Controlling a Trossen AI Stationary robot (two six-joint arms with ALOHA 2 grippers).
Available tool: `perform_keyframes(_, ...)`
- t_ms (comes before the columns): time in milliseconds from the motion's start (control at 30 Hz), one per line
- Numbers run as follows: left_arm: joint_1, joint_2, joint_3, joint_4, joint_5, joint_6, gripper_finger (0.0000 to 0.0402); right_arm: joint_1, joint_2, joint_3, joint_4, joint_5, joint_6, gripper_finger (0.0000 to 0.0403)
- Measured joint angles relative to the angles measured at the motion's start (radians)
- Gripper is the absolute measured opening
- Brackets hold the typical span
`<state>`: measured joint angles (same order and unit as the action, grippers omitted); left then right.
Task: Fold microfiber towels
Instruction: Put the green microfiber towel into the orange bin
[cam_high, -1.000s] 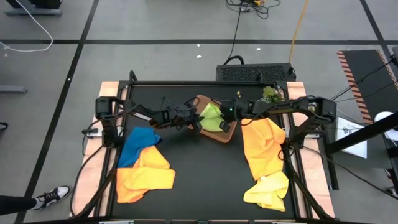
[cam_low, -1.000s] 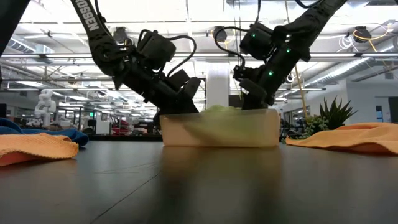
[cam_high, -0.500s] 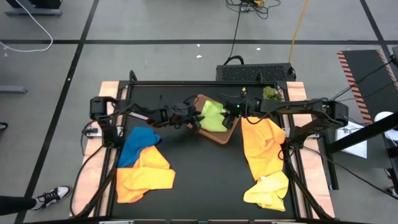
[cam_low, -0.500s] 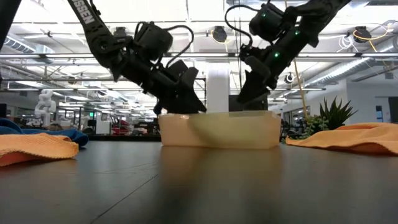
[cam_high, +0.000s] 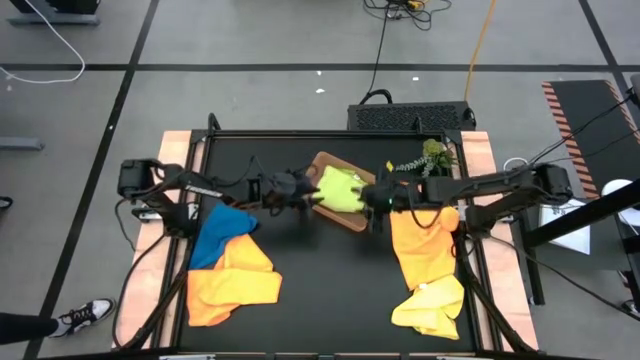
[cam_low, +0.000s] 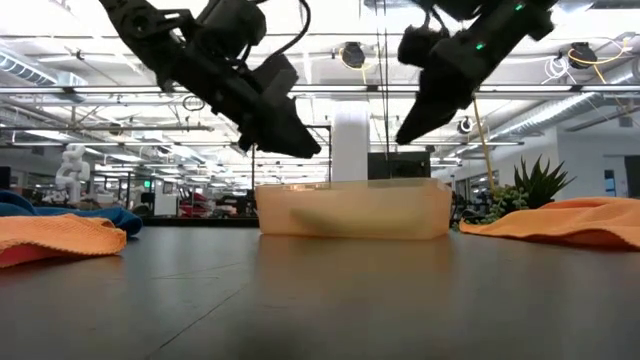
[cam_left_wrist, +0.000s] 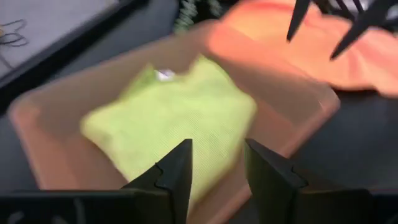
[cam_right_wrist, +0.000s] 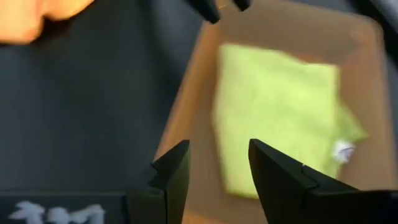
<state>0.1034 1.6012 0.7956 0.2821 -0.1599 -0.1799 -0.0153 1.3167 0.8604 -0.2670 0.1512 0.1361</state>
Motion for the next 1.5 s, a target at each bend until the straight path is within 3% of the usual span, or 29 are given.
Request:
perform_keyframes(233,-0.11,0.0,0.0,0.034,0.003,0.046,0.0105,0.202,0.02,0.0,0.03,0.001,0.032,0.0141)
perform_keyframes(467,-0.139,0.0,0.0,0.08,0.003,0.044,0.0065,0.274,0.187,0.0,0.047,-0.003,0.077,0.01)
perform_keyframes(700,-0.148,0.0,0.0,0.09,0.002,0.048,0.0005,0.216,0.255,0.0,-0.057,0.074,0.182,0.0065)
perform_keyframes(833,-0.147,0.0,0.0,0.096,0.001,0.053,0.0014,0.18,0.243,0.0,-0.072,0.162,0.185,0.0052)
perform_keyframes(1233,-0.127,0.0,0.0,0.112,0.001,0.09,0.0013,-0.021,0.243,0.0,-0.024,0.272,0.103,0.0045)
perform_keyframes(1500,-0.124,0.0,0.0,0.112,0.002,0.09,0.0005,-0.101,0.242,0.0,0.016,0.273,0.097,0.0045)
